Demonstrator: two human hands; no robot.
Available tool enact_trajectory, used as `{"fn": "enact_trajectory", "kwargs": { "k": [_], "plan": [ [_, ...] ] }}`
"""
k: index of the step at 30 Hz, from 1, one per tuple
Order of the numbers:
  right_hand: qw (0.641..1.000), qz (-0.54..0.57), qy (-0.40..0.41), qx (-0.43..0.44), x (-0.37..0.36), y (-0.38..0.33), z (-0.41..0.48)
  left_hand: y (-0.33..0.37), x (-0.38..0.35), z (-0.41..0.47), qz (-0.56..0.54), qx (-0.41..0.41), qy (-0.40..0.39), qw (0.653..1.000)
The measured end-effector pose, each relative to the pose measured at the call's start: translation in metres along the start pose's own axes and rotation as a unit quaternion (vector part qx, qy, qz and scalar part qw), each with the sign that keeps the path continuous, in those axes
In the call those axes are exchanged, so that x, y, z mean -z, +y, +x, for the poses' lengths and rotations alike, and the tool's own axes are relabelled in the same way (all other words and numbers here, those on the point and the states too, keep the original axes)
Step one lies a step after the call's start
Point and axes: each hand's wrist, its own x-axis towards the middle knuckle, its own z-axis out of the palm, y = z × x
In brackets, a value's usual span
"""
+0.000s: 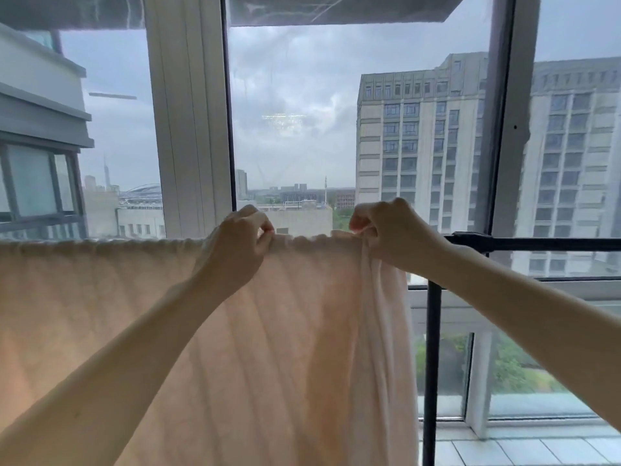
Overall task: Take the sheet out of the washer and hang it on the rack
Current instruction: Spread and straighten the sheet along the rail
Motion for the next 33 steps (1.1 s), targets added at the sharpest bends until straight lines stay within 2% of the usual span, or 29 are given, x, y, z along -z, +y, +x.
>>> {"fn": "enact_trajectory", "kwargs": {
  "k": [4,10,15,19,27,30,33],
  "plan": [
    [1.000,0.018,0.019,0.004,-0.004,-0.012,-0.004,0.045,-0.021,-0.001,-0.045,-0.073,-0.044,0.995],
    [0.997,-0.052,0.032,-0.047,-0.006,-0.010,-0.018,0.050,-0.030,0.003,-0.115,-0.050,0.012,0.992],
    [0.988,-0.141,0.051,-0.046,-0.011,-0.015,-0.022,0.042,-0.027,-0.003,-0.090,-0.038,0.038,0.994],
    [0.990,-0.102,0.067,-0.071,-0.004,-0.013,-0.025,0.029,-0.019,-0.003,-0.079,-0.034,0.048,0.995],
    [0.990,-0.077,0.107,-0.046,0.016,-0.006,-0.016,0.023,-0.016,-0.001,-0.061,-0.042,0.082,0.994],
    [0.985,-0.098,0.119,-0.075,0.020,0.003,-0.021,0.019,-0.017,-0.002,-0.048,-0.041,0.080,0.995],
    [0.976,-0.098,0.149,-0.124,0.033,0.022,-0.028,0.007,-0.014,-0.004,-0.033,-0.005,0.092,0.995]
  ]
}}
